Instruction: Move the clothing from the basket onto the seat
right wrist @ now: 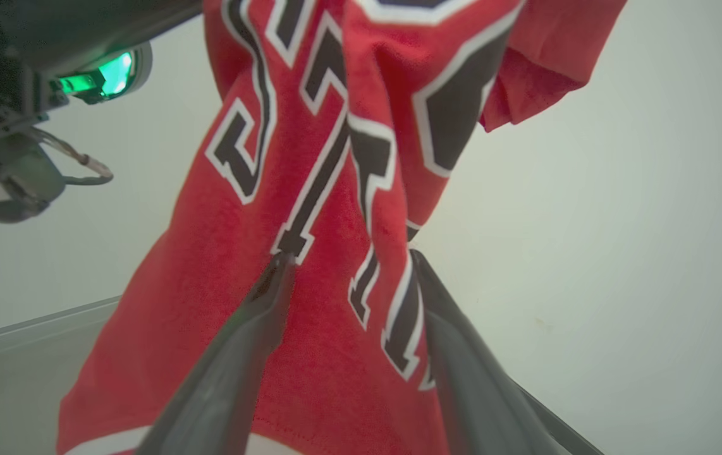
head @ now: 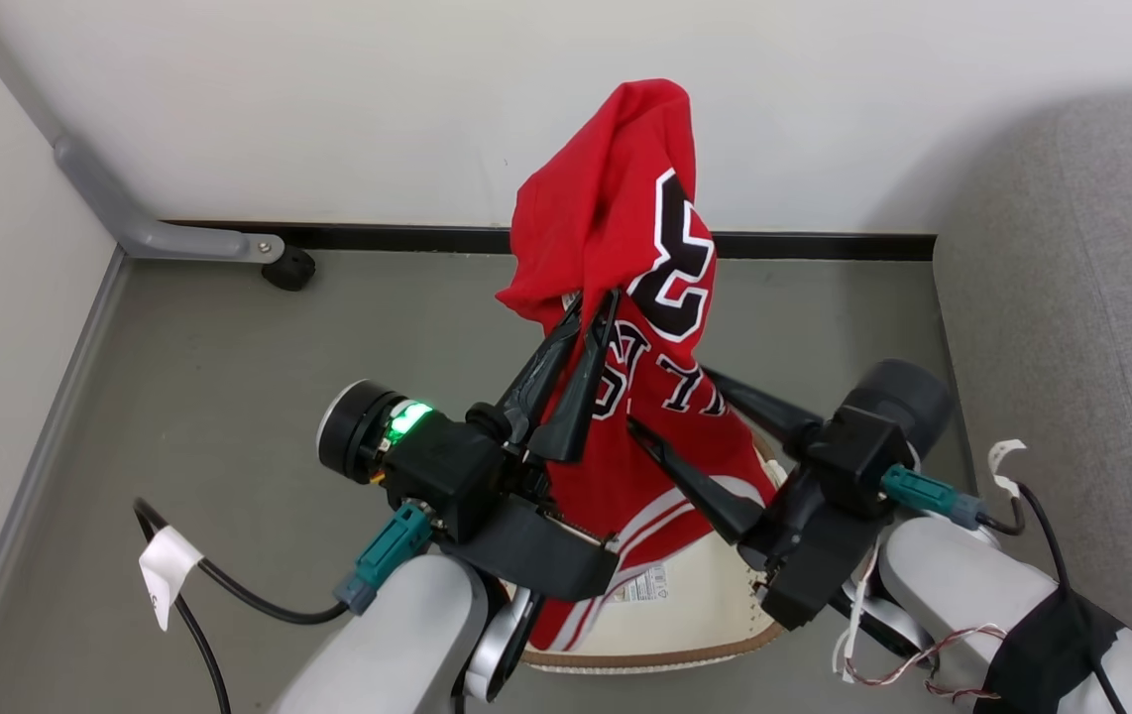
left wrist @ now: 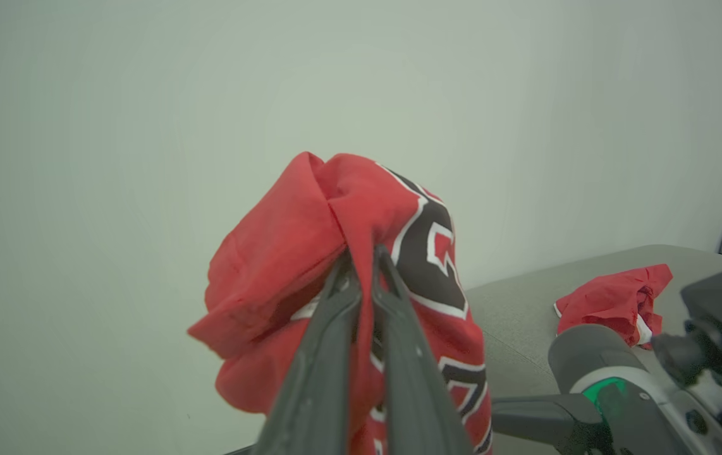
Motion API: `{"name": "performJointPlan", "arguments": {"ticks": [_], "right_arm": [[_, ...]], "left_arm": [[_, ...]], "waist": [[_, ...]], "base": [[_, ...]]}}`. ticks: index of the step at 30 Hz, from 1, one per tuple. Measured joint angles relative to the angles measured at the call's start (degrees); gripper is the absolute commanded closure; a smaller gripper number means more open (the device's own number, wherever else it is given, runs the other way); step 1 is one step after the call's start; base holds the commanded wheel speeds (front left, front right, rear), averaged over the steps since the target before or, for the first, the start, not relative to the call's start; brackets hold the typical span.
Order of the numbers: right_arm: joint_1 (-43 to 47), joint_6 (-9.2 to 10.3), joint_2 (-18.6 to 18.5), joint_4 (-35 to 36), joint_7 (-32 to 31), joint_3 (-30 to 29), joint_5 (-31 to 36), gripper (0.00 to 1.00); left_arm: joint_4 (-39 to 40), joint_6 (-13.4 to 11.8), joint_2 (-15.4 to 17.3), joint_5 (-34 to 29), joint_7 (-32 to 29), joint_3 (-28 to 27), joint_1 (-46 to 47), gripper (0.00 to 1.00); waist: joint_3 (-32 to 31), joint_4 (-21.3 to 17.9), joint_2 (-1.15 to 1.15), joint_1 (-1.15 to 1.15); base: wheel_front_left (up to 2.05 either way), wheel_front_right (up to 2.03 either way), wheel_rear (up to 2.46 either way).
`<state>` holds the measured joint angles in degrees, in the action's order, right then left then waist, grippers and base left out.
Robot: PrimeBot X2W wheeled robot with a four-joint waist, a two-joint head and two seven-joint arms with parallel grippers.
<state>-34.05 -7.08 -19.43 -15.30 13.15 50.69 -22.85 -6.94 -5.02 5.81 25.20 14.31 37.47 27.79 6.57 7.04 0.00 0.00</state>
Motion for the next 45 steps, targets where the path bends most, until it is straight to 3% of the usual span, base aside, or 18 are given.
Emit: {"name": "performJointPlan", "arguments": {"ticks": [1,2,13,14,15,16,31,45], "right_arm": [[-0.43,0.00,0.02,-0.43,-0.05,0.87,-0.36,0.82],[-0.74,0.00,0.11,-0.67,-0.09,1.40,-0.82,1.00],[-1.82,0.00,1.14,-2.19,0.07,0.32,-5.12,1.00],[-1.99,0.00,1.15,-2.21,0.13,-0.01,-5.52,1.00],[-2.20,0.00,1.21,-2.30,0.15,-0.10,-5.71,1.00],[-2.28,0.00,1.27,-2.30,0.42,-0.37,-5.92,1.00],[-2.33,0.00,2.43,-2.88,1.07,-4.64,-6.98,1.00],[-2.70,1.32,2.10,-5.08,1.12,-10.29,-7.51,1.00]], "left_arm": [[0.00,0.00,0.01,0.00,0.00,-0.02,0.01,1.00],[-0.02,0.00,0.01,0.00,0.00,-0.03,0.01,1.00],[-0.18,0.04,-0.07,0.01,0.00,-0.79,0.00,1.00],[-0.25,0.04,-0.10,0.01,0.00,-0.99,0.00,0.70],[-0.35,0.04,-0.12,0.01,0.00,-1.24,-0.01,0.15],[-0.38,0.04,-0.11,0.01,0.00,-1.36,-0.03,0.00],[-2.68,1.12,0.08,0.09,0.00,-1.36,-0.20,0.00],[-3.34,4.19,0.52,0.26,0.00,-0.22,-1.74,0.00]], "waist": [[0.08,0.12,0.00,0.00],[0.14,0.21,0.00,0.00],[0.46,0.25,0.00,0.00],[0.45,0.16,0.00,0.00],[0.42,0.03,0.00,0.00],[0.38,-0.13,0.00,0.00],[0.33,-1.82,0.00,0.00],[-0.09,-6.90,0.00,0.00]], "base": [[0.00,0.00,0.00],[0.00,0.00,0.00],[0.00,0.00,0.00],[0.00,0.00,0.00],[0.00,0.00,0.00],[0.00,0.00,0.00],[0.00,0.00,0.00],[0.00,0.00,0.00]]}}
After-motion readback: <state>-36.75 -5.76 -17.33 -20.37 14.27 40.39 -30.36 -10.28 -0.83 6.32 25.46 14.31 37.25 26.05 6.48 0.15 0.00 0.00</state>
